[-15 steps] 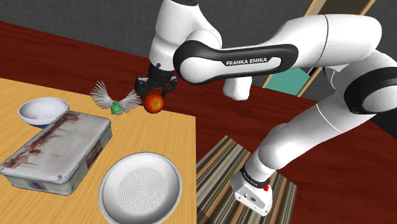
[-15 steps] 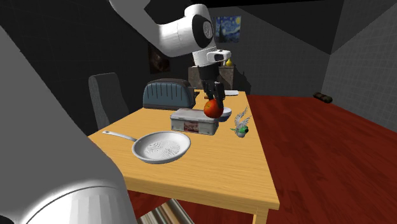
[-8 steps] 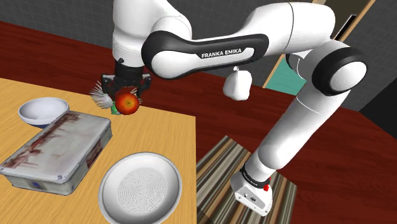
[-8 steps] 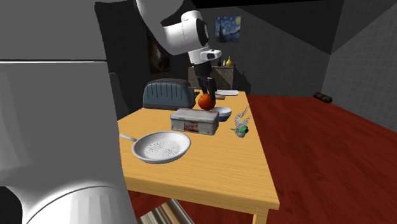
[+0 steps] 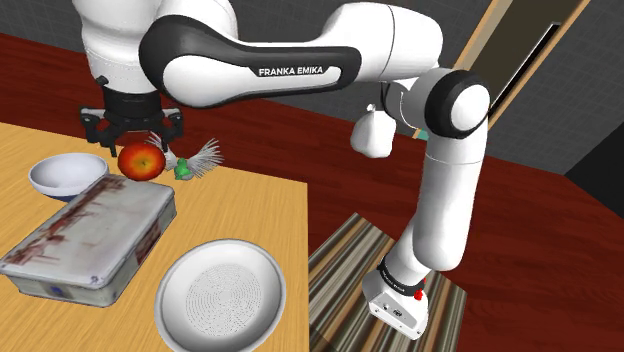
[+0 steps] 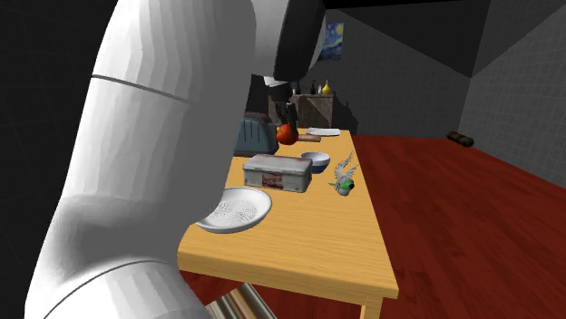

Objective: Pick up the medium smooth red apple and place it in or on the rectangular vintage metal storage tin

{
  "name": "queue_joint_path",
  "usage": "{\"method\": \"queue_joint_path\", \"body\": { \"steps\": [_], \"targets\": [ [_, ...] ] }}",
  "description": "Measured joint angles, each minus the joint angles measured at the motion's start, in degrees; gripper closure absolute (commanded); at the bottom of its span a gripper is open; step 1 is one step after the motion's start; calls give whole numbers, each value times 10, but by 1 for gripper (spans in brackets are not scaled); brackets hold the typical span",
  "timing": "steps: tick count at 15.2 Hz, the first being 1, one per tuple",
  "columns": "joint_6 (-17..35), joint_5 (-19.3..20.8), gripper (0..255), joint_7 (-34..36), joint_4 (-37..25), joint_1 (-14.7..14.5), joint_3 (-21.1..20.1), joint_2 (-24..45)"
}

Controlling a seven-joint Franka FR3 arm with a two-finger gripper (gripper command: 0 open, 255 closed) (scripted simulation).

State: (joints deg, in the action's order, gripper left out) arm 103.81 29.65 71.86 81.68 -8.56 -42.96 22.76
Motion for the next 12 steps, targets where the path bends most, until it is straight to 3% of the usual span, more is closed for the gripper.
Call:
{"method": "queue_joint_path", "body": {
  "steps": [3, 5, 6, 8, 12],
  "targets": [
    [-48, 44, 255, 13, -116, -69, 16, 81],
    [-103, 76, 255, 5, -248, -140, 35, 156],
    [-112, 84, 255, 6, -275, -157, 41, 174],
    [-109, 90, 255, 9, -287, -167, 45, 190],
    [-77, 90, 255, 23, -244, -152, 44, 186]
  ]
}}
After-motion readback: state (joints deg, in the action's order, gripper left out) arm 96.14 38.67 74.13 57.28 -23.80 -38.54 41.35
